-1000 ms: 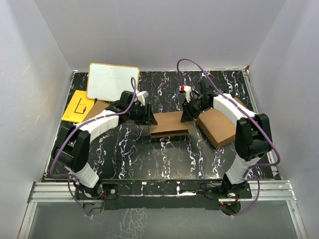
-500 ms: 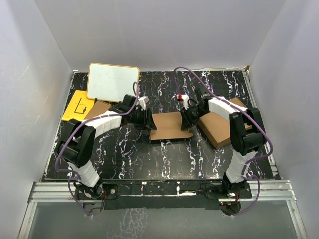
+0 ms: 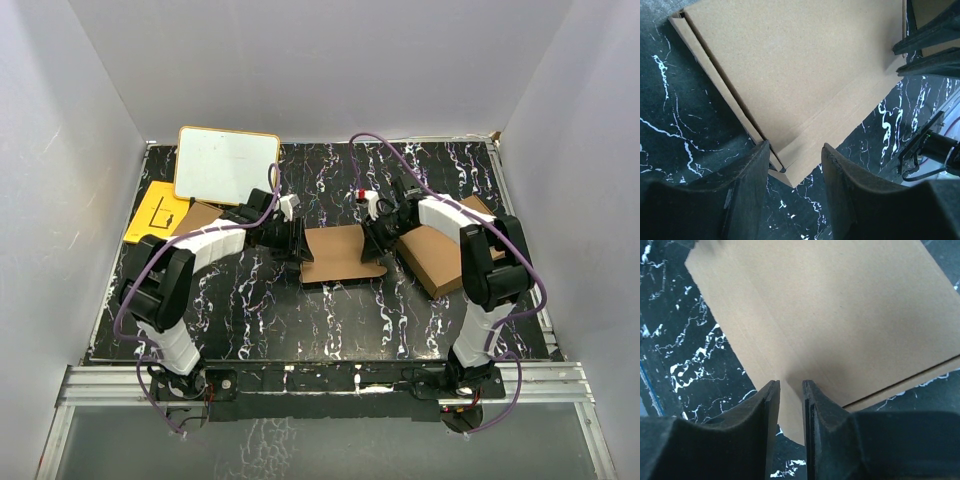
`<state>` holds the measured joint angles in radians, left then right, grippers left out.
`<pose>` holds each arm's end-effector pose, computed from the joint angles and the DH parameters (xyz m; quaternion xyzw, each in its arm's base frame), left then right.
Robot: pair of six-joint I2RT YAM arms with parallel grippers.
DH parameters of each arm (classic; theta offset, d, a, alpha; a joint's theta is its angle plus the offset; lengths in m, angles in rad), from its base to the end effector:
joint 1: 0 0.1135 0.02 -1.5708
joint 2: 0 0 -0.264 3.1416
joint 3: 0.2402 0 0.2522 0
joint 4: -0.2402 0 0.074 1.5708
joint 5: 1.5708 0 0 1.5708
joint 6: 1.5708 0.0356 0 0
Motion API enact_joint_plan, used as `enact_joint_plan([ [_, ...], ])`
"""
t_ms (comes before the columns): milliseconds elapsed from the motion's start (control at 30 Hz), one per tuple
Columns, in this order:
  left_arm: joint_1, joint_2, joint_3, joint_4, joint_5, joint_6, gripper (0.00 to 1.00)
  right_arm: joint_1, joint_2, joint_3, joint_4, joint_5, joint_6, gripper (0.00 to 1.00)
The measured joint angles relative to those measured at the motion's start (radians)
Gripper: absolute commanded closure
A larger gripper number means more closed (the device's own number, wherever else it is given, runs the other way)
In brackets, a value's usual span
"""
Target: Fold the paper box
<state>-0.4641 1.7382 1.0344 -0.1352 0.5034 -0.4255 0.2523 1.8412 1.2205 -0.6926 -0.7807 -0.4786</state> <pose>0.3141 -0.1764 0.1828 0.1066 0.9025 -0.3590 0.2127 0.3326 0.1116 0.1782 -0.3734 0.8391 0.3615 0.1606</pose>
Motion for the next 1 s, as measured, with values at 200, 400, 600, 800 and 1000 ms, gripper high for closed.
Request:
enact_joint_plan([
  [200,0.000,-0.077,-0.025,0.008,-0.058,-0.006,0.52,-0.011,-0.042,-0.002,0.016,-0.073,0.011,0.66],
  [400,0.000,-0.256,-0.159,0.120,-0.104,-0.058,0.61,-0.041,-0.088,-0.029,0.083,-0.109,0.051,0.72],
  [600,0.000,-0.211,-0.230,0.207,-0.107,-0.124,0.61,-0.043,-0.009,-0.041,0.113,-0.091,0.091,0.75],
  [800,0.000,-0.097,-0.232,0.233,-0.106,-0.143,0.64,-0.042,0.020,-0.041,0.125,-0.086,0.115,0.75],
  [1000,0.003,-0.056,-0.202,0.239,-0.089,-0.150,0.69,-0.044,0.019,-0.041,0.127,-0.101,0.109,0.70],
])
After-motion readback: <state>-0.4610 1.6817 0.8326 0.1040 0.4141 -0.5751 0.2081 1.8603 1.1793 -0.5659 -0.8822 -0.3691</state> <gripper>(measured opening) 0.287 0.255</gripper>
